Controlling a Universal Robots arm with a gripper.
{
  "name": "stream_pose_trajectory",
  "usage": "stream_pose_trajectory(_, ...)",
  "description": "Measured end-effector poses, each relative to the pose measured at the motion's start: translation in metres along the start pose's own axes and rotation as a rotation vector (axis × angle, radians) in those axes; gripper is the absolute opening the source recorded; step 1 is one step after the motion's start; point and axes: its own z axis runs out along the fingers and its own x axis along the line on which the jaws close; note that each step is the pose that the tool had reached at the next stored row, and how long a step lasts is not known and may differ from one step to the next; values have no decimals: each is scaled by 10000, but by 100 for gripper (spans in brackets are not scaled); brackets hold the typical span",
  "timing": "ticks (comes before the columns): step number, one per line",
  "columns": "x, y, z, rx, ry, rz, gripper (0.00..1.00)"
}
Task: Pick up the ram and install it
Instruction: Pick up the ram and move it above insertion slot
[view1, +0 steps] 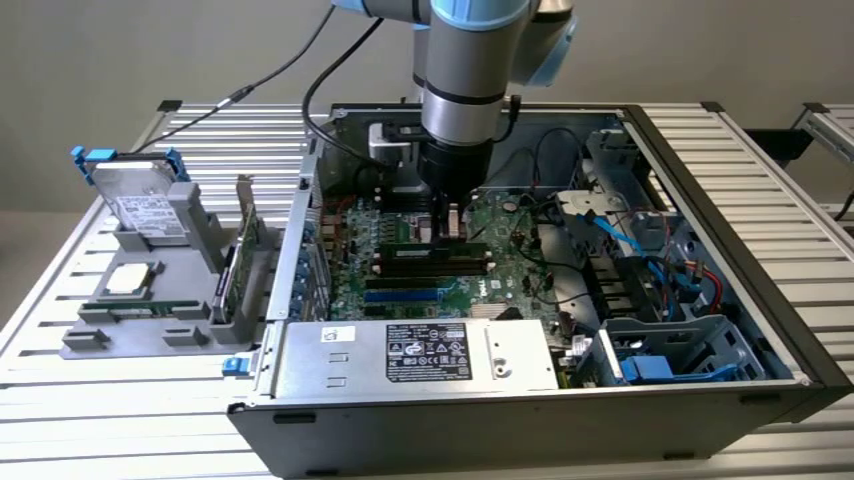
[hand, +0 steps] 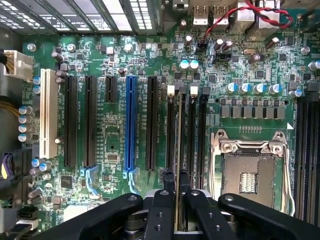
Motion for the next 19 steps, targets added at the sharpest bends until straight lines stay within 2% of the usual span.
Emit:
stream_pose_trajectory(3,-1,-1,4,1,4,-23,14)
stream_pose_trajectory(7,-2,-6,10,3,37,-93,14)
stream_pose_trajectory(16,3,-29,27,9,58,-217,14)
stream_pose_trajectory(19,3,-29,28,-32,101,-217,14)
